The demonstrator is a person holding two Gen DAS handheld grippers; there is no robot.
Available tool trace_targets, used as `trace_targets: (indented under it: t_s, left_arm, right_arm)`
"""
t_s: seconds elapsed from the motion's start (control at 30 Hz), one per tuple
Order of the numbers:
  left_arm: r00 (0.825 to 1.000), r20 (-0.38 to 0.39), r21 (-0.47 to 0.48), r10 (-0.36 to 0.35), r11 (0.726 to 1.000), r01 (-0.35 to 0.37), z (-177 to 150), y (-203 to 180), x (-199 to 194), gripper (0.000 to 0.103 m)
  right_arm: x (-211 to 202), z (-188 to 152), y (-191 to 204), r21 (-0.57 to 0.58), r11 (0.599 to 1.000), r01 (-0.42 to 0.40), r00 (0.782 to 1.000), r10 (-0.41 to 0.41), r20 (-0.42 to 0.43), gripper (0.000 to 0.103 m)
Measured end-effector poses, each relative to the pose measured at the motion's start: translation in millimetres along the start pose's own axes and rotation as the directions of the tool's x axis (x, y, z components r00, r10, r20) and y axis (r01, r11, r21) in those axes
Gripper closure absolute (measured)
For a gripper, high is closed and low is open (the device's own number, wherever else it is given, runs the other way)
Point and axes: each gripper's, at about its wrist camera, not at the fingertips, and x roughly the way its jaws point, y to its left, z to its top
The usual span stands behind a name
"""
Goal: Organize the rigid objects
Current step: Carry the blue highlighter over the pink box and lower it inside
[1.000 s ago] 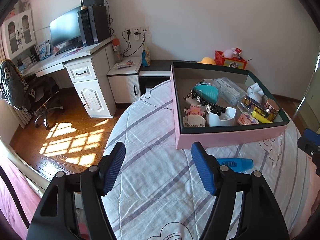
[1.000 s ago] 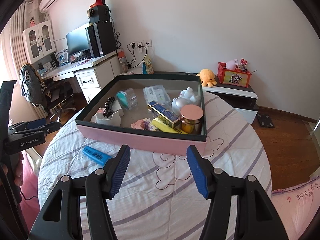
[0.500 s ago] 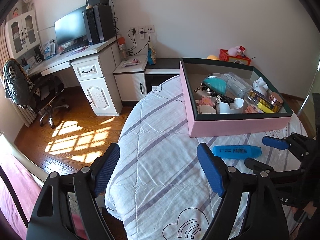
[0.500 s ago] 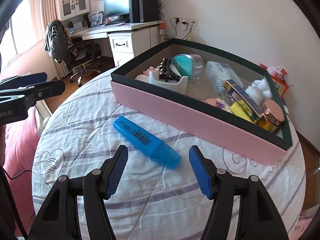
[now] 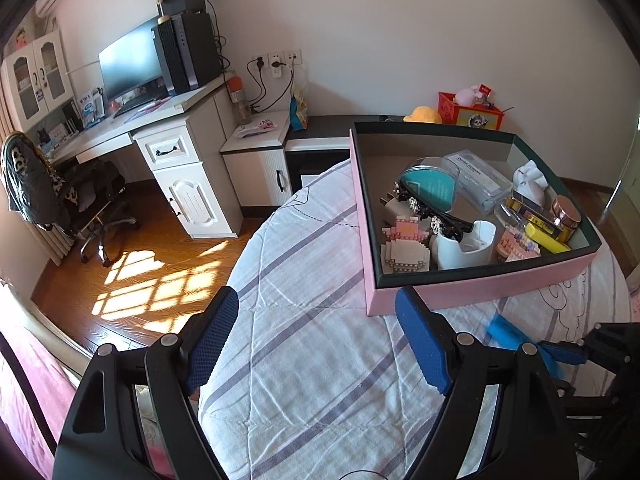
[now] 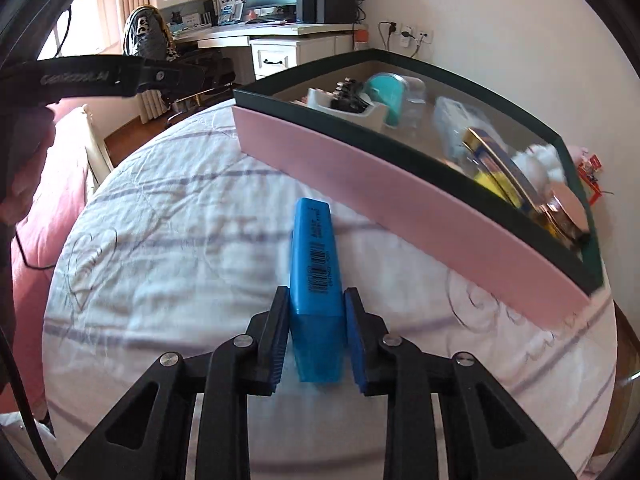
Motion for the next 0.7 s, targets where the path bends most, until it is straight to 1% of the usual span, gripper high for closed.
trace_targets:
  t_s: [0.1,0.2,0.23,0.3,0.37,0.4,0.5,0.57,0.6,0.67,0.7]
  left_arm:
    - [1.0,0.003,0.006,0.004,1.0,-0.004,7.5,-5.9,5.6,0.02]
    - [1.0,0.0,0.016,0.014,1.0,-0.014,15.6,-12.9,16.7,0.02]
    - [1.0,-0.006,0.017,0.022,1.0,-0.022,18.7,-14.6,22.3,0.02]
    - [0.999,-0.023,0.016,0.028,0.999,-0.028,24.3,-16.9,33.3,0.021]
    - [0.999,-0.04,0.014,0.033,0.999,-0.033,29.5,-19.4,46.0,0.021]
    - [0.998,-0.053,0.016,0.043,0.999,-0.042,31.6,-20.7,53.0,0.021]
    - [0.995,-0.088,0.018,0.051,0.999,-0.05,35.2,-23.3,71.9,0.031]
    - [0.994,-0.1,0.016,0.049,0.999,-0.047,37.3,-24.8,80.5,0.04]
    - [0.993,-0.104,0.019,0.051,0.999,-0.049,38.3,-26.1,84.2,0.043]
    - [0.993,-0.11,0.029,0.041,0.999,-0.038,38.9,-28.5,90.7,0.055]
    - [0.993,-0.117,0.032,0.028,0.999,-0.024,39.1,-29.7,93.6,0.059]
  right_arm:
    - [-27.9,-35.8,-31.3,0.061,0.995,0.077,0.997,-0.077,-0.005,0.076]
    - [-55.6,-66.3,-75.3,0.185,0.977,0.11,0.994,-0.111,-0.003,0.076]
    - [-61.9,-74.1,-88.4,0.22,0.965,0.141,0.99,-0.142,-0.009,0.076]
    - [-70.3,-83.0,-115.0,0.29,0.935,0.203,0.978,-0.208,-0.016,0.076]
    - [-72.8,-87.7,-138.9,0.357,0.913,0.198,0.978,-0.208,-0.01,0.076]
    - [-71.3,-87.2,-147.5,0.37,0.908,0.197,0.977,-0.211,-0.002,0.076]
    - [-59.8,-73.1,-162.1,0.369,0.907,0.204,0.976,-0.218,-0.004,0.076]
    - [-47.7,-58.3,-168.0,0.371,0.906,0.203,0.977,-0.214,-0.01,0.076]
    - [-42.3,-49.7,-171.7,0.377,0.903,0.205,0.976,-0.219,-0.006,0.076]
    - [-33.4,-39.0,-179.6,0.392,0.899,0.195,0.978,-0.207,-0.012,0.076]
    - [-30.0,-34.2,-183.5,0.4,0.896,0.192,0.978,-0.207,-0.007,0.076]
